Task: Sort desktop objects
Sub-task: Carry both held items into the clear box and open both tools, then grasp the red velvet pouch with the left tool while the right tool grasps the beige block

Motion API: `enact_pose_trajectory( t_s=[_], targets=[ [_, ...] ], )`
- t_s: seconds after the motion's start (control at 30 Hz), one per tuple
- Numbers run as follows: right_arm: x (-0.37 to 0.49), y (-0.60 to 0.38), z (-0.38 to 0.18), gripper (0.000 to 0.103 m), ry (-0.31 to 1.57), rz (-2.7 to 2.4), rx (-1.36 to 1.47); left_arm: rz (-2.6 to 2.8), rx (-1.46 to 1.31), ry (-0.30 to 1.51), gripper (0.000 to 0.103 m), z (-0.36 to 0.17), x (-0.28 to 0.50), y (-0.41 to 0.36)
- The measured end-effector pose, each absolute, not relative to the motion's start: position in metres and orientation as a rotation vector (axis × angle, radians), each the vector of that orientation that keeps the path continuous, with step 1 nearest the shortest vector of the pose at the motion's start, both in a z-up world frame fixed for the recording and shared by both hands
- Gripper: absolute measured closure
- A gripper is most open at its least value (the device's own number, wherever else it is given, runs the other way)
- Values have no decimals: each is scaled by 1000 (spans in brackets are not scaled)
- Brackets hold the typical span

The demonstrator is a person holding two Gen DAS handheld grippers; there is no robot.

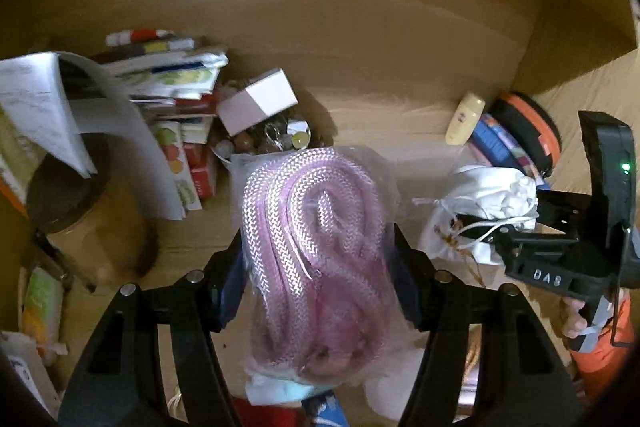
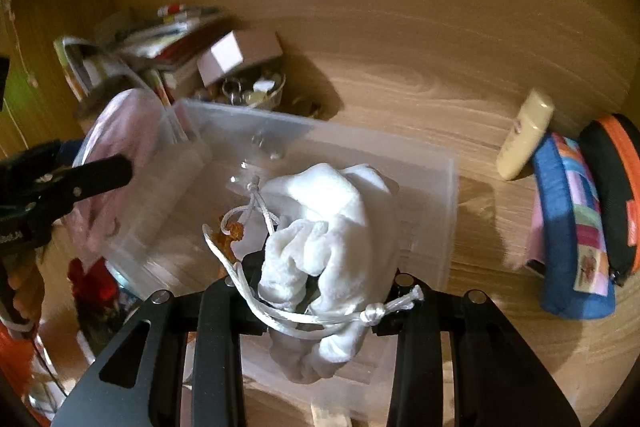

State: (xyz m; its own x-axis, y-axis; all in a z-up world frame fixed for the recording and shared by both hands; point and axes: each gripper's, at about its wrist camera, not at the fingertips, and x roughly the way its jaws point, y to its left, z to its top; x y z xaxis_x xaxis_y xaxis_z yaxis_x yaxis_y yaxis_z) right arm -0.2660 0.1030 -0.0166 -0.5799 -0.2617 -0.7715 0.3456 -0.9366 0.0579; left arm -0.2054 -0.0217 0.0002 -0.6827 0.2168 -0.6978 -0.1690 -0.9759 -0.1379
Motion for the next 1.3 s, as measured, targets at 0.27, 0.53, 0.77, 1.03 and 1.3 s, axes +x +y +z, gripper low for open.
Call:
enact_pose_trajectory(
  t_s=[0.27, 0.53, 0.77, 1.03, 1.3],
  targets=[
    [-280, 91, -35, 71, 234, -2477, 1284, 2670, -1238, 16, 44, -22, -231, -4],
    [-285, 85, -41, 67, 253, -2421, 1347, 2715, -1170, 161, 44, -13, -220, 11],
    [-276, 91, -29, 33, 213, -2433, 1383, 2776, -1074, 225, 35, 5, -202, 17],
    [-241, 108, 6, 22, 215, -2566, 1263, 2851, -950, 234, 19, 28, -167, 6],
    [-197, 139, 41, 17, 136, -2726, 1108, 2954, -842, 226, 4, 48, -125, -20]
  ],
)
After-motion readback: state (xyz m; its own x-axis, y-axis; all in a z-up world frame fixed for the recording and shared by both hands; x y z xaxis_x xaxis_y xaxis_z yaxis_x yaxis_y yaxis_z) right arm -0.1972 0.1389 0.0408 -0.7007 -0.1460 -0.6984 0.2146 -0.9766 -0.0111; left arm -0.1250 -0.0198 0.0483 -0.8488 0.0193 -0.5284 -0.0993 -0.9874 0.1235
